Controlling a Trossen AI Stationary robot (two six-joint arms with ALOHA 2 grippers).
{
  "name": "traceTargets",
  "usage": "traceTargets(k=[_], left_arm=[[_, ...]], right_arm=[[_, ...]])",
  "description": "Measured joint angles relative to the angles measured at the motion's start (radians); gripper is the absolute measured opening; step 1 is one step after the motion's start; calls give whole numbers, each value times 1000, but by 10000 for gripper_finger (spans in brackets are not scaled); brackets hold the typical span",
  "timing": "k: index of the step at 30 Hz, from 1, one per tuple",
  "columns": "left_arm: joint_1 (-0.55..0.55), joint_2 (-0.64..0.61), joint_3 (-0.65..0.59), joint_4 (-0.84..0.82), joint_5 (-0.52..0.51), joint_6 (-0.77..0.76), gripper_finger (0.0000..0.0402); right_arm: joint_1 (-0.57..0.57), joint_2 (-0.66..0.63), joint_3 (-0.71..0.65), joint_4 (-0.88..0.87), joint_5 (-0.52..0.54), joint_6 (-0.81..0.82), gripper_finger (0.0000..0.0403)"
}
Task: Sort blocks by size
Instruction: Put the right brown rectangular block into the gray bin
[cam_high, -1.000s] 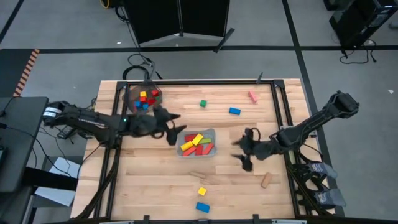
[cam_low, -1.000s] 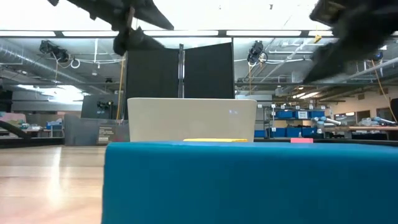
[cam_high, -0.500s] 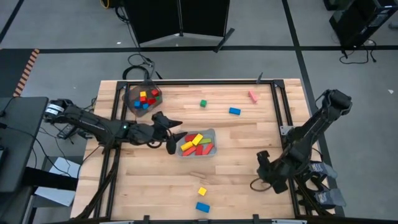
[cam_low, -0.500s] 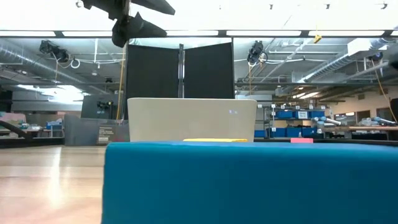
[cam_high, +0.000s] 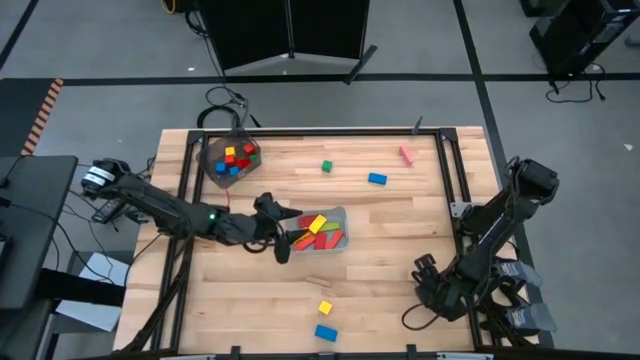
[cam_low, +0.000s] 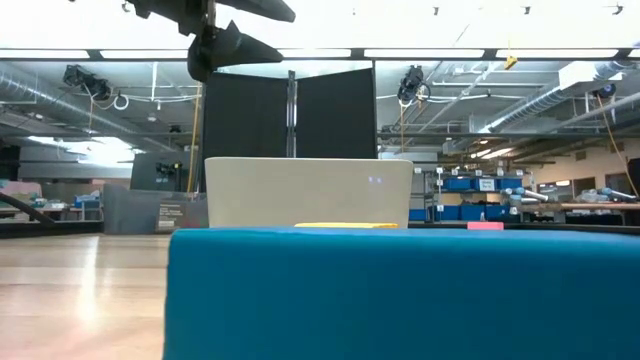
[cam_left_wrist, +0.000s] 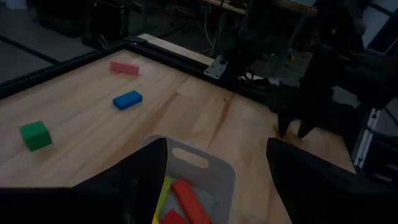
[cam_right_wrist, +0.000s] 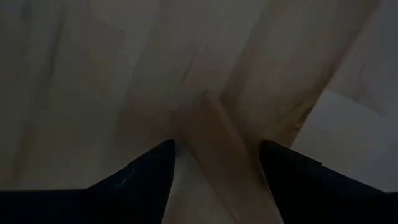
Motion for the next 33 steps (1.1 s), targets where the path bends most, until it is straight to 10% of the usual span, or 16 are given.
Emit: traceTargets(k=[21,33], left_arm=[[-54,45,0,48,1,2,282],[-162,95,0,99,136,137,282]], right_arm=[[-21,-56,-5,26,49,-11,115],[-349,-207,-3,489,518,-295,115]])
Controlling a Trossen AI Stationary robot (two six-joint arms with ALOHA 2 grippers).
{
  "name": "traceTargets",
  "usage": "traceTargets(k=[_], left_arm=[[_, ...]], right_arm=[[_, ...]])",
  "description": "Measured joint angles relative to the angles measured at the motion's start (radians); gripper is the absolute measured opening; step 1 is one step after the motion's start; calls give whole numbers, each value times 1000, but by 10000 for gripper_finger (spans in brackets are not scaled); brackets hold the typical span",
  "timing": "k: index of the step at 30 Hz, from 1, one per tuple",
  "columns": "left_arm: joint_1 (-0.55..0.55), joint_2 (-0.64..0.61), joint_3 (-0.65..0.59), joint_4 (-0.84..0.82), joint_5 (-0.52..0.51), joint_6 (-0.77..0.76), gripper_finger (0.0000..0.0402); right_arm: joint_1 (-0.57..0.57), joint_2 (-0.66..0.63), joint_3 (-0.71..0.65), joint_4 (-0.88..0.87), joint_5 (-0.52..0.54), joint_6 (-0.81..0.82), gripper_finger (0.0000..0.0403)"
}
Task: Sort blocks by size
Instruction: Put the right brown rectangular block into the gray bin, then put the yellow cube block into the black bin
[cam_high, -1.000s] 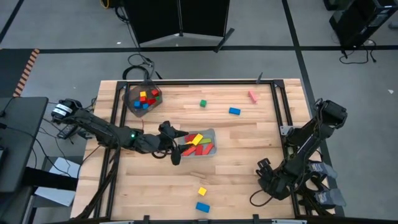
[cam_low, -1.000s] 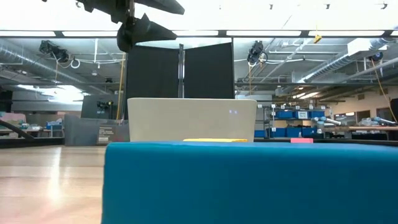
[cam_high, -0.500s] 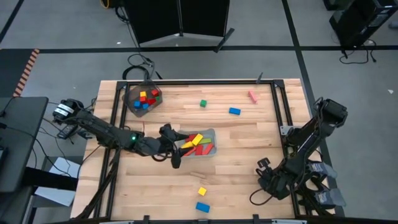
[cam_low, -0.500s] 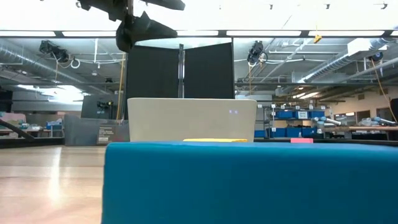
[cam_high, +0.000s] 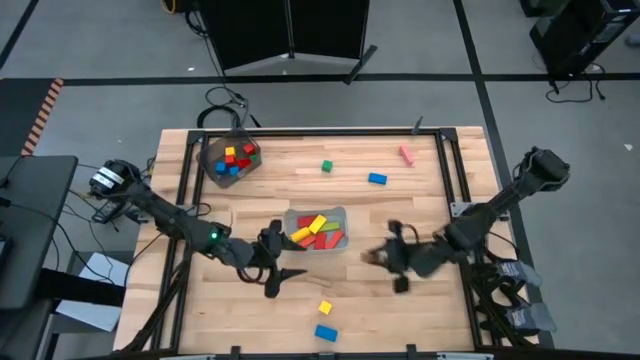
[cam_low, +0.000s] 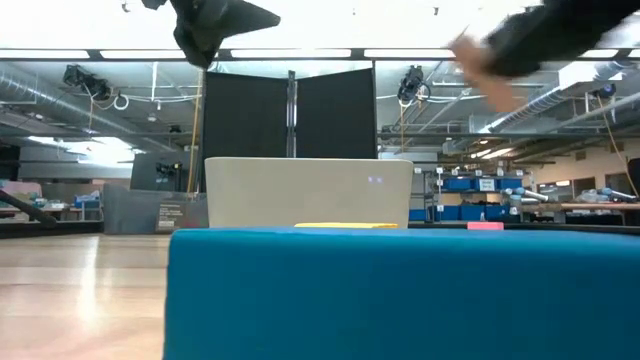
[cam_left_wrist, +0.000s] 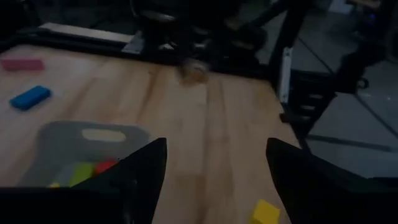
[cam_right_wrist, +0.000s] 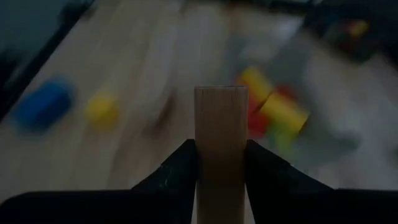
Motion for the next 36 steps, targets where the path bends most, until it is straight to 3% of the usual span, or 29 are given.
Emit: traceTargets(k=[3,7,12,14,19,22,25,31,36], left_arm=[[-21,33,5,57,0,11,282],[-49,101,34,87,1,38,282],[-76,200,97,77,26,54,282],[-77,245,131,81,26,66,282],[-78,323,212,10,66,106,282],[-75,367,292,-90,132,136,282],[-69,402,386,-260,189,158,282],[-61,474,554,-556,240,185,282],[-53,551,625,-622,292,199,282]], right_arm=[[-128,57,1,232,-11,-110,115],[-274,139,2,496,-127,-206,115],[-412,233,2,578,-265,-166,115],[-445,273,2,607,-303,-143,144],[-477,328,1,674,-333,-197,273],[-482,289,0,696,-304,-275,327],[-481,196,1,729,-259,-355,349],[-470,-24,2,707,-246,-379,331],[-408,-150,3,624,-229,-382,303]])
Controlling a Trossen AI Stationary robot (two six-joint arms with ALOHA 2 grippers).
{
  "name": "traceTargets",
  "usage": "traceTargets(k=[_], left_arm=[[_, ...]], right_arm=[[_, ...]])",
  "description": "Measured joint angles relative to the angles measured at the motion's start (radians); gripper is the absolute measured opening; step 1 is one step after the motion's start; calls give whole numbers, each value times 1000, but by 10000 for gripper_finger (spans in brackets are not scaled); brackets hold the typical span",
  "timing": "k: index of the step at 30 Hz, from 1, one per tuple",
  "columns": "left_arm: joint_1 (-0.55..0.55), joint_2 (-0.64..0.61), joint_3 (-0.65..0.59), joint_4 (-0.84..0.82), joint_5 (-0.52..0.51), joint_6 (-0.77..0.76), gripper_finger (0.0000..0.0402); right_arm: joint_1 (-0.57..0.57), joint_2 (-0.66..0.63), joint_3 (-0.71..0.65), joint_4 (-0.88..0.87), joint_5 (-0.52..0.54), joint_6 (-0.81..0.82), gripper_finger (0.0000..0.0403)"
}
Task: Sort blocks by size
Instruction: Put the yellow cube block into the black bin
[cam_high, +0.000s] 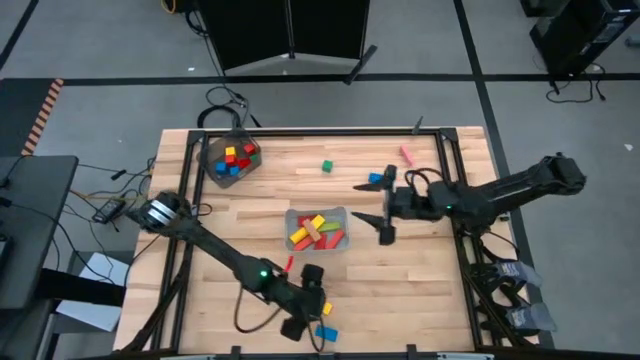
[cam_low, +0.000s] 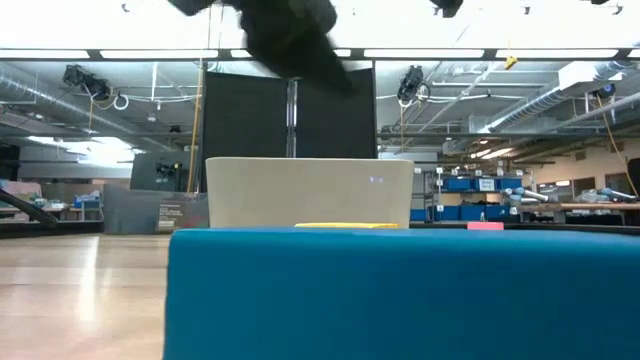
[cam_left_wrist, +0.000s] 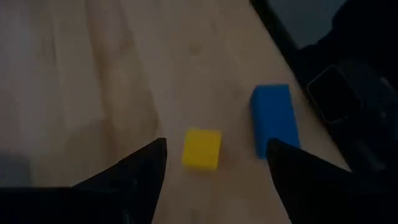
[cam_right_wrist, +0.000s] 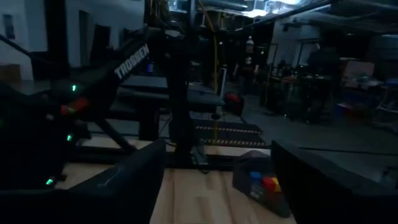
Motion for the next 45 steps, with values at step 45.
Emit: traceTargets(k=[45], left_arm=[[80,-107,-89,39,-168,74,138]], right_arm=[[173,5,-1,1,211,-73,282]])
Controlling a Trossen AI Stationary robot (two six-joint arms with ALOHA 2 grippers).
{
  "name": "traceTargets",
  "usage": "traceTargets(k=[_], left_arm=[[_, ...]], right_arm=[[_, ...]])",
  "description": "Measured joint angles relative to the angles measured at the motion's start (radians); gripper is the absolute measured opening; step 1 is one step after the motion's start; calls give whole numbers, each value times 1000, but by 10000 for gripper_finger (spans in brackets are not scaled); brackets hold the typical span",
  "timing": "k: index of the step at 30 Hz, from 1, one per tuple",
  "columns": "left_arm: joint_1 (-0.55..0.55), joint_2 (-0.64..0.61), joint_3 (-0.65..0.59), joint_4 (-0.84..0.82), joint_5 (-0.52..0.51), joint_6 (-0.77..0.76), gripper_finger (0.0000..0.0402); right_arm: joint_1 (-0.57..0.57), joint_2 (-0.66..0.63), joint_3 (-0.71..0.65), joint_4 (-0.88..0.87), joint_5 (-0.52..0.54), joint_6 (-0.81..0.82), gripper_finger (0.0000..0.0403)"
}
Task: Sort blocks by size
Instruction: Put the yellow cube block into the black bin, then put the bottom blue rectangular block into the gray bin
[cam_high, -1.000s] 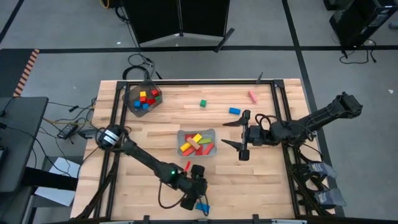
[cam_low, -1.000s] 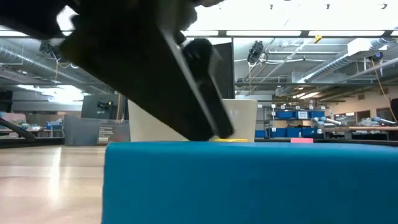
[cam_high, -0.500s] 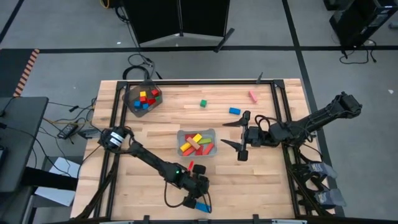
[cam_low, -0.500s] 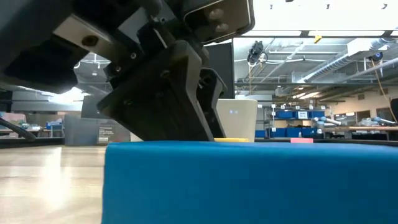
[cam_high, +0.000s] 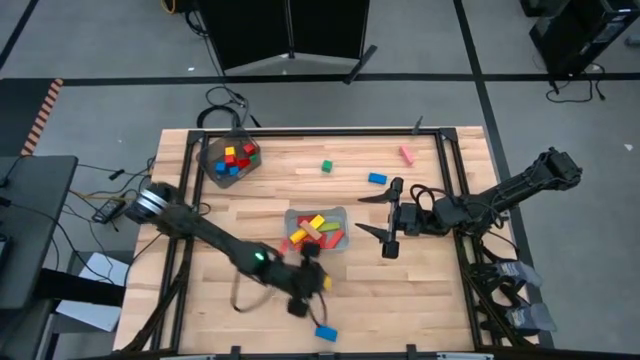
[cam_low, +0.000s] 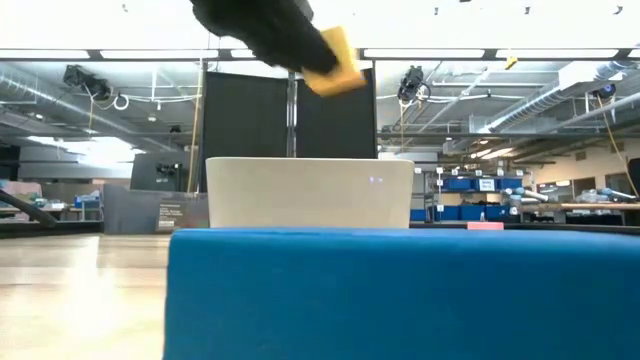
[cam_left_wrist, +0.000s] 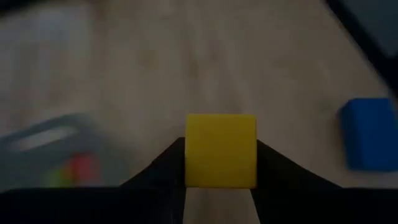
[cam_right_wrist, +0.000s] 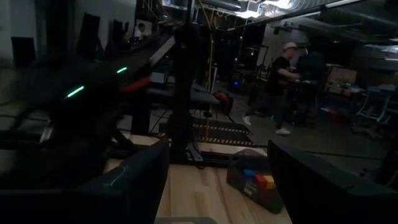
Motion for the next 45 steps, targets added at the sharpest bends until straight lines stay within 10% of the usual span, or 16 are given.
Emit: traceTargets(k=[10,18,27,32,38,45], left_arm=[[193,-664,-585,240,-218,-186,138],[501,-1004,-828,43,-474,-581,138],[812,-1020,-847,-58,-485,-643,142],[888,-1002,-847,-86,-460,-657,266],[884,-1002,-847,-31,-338,-604,386],[734,-1002,-847,138,-237,-538,362]], right_arm=[[24,21,0,-63,0,60,284],[46,157,0,-40,0,143,282],[99,339,2,53,-3,251,289],[145,445,88,28,-5,259,298],[179,557,266,-206,-71,271,318],[234,624,385,-328,-230,378,341]])
